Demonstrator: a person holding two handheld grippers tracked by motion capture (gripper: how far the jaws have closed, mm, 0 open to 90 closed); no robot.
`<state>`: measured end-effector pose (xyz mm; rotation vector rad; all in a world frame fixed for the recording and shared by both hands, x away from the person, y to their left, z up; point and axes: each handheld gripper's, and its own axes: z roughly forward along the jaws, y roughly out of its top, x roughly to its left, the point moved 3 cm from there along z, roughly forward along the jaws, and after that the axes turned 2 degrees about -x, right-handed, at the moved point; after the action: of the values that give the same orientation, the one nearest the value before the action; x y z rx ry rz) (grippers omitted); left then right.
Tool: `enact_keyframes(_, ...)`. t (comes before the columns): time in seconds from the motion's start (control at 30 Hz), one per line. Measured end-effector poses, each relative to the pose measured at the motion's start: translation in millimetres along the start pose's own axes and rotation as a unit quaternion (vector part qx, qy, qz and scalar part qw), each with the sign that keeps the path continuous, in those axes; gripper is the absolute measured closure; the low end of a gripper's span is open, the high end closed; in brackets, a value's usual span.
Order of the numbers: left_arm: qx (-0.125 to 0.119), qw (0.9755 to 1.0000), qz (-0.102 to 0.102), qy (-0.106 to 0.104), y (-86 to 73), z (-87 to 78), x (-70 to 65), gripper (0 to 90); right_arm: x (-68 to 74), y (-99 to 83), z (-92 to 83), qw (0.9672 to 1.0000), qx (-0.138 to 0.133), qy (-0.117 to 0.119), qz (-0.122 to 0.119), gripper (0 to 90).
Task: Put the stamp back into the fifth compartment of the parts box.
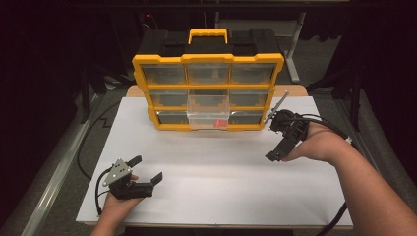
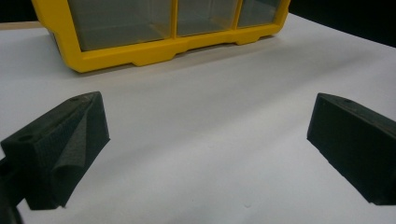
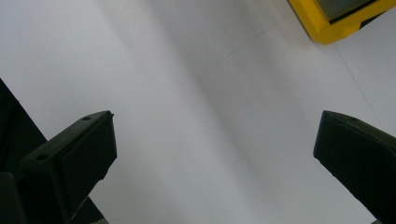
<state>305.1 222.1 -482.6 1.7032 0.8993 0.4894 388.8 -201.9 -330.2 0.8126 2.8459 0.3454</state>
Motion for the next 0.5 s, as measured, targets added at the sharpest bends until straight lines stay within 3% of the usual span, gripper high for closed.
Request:
enact_keyframes(0.17, 0.0, 1.0, -0.002, 0.001, 0.1, -0.5, 0.8, 0.1, 0.6, -6.0, 7.3, 0.9999, 0.008, -0.008, 0.001, 0.0)
enact_keyframes(0.5, 0.002, 1.0, 0.0, 0.001, -0.6, 0.6, 0.4, 0.1, 4.0, -17.5, 42.3, 0.9996, 0.024, -0.01, 0.01, 0.0)
